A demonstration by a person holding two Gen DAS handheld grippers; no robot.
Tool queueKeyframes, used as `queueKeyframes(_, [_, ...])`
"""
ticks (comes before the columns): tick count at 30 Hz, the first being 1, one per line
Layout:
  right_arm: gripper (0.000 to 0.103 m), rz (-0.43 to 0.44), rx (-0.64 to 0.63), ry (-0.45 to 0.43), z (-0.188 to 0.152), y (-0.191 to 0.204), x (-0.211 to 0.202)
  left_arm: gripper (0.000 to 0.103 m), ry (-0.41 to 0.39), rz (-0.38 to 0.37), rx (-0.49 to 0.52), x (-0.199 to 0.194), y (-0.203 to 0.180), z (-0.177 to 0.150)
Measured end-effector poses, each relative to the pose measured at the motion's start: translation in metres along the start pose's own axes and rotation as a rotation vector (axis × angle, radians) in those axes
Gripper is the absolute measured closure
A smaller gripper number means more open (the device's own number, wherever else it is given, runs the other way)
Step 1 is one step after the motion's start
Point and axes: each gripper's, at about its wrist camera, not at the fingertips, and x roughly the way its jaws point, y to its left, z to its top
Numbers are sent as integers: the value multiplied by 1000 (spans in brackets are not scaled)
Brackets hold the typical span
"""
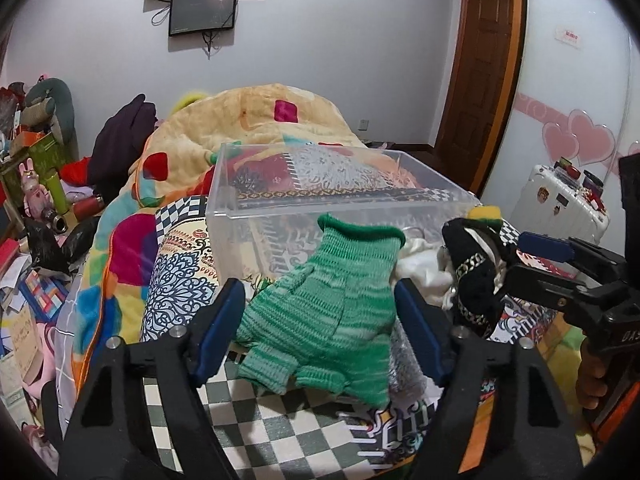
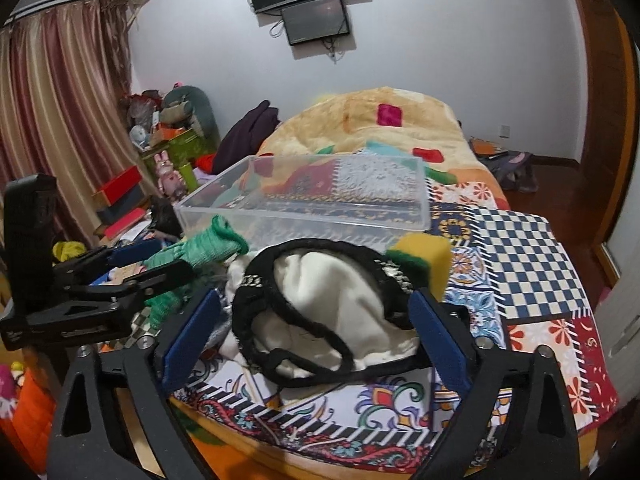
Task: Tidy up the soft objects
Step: 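Grasp the green knitted glove with the left gripper while the right gripper grasps the black-strapped white pouch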
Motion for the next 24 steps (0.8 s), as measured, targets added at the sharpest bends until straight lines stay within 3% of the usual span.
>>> queueKeyframes(6, [35,47,3,86,-4,3,25,36,-8,-3,35,0,-1,-5])
queueKeyframes(7, [42,42,-4,101,-5,3,29,39,-6,-1,38,1,-1,-4])
queueKeyframes(10, [64,74,0,129,-6,4,34,50,-2,2,45,2,-1,-4])
queueKeyframes(14, [79,66,-26,108,-6,8,30,71,-4,-8,37,-1,4,-3])
queueKeyframes(20, [87,75,-44,45,1,12,16,89,-8,-26,27,-8,7,-1])
queueKeyframes(24, [88,87,-46,-1,6,14,5,92,-26,-26,18,-14,7,2])
